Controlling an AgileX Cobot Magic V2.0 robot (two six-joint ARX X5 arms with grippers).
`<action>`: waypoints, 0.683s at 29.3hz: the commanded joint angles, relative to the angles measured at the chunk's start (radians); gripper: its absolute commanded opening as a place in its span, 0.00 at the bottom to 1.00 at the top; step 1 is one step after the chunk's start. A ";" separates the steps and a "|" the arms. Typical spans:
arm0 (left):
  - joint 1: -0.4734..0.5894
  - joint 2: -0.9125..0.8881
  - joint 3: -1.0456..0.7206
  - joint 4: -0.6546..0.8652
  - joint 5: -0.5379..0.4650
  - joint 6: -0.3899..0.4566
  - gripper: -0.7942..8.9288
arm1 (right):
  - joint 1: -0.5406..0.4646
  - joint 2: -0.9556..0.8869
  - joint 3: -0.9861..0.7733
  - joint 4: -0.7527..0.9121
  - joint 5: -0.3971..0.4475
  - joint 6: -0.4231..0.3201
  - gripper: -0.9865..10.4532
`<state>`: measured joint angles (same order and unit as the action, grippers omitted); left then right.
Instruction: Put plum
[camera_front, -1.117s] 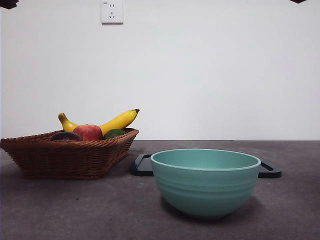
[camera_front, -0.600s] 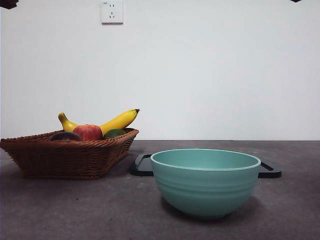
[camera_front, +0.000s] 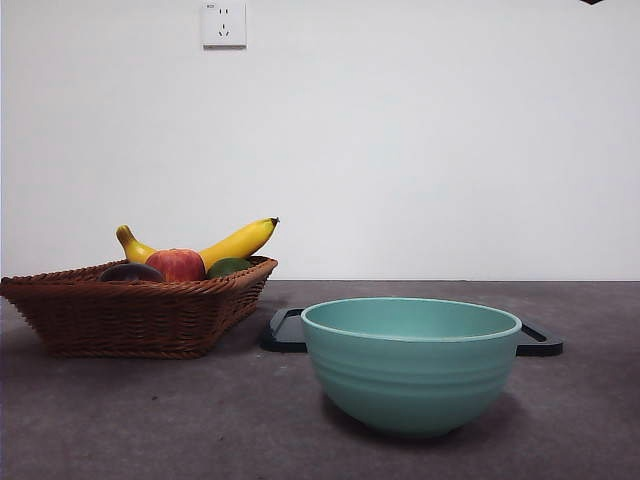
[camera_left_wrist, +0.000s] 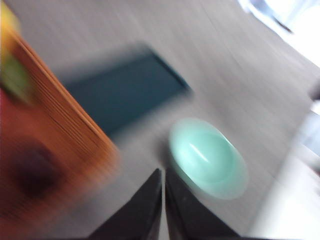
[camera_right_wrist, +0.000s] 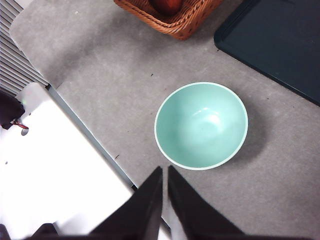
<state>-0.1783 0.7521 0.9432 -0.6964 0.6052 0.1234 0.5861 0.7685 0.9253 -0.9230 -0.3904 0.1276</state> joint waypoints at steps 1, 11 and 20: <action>0.037 -0.055 -0.002 0.199 -0.123 0.019 0.09 | 0.007 0.007 0.017 0.010 -0.002 -0.010 0.09; 0.163 -0.326 -0.280 0.533 -0.552 0.047 0.09 | 0.007 0.007 0.017 0.010 -0.002 -0.010 0.09; 0.201 -0.561 -0.649 0.624 -0.562 0.065 0.09 | 0.007 0.007 0.017 0.010 -0.002 -0.010 0.09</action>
<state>0.0204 0.1989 0.3088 -0.0853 0.0471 0.1749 0.5861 0.7685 0.9253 -0.9230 -0.3901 0.1276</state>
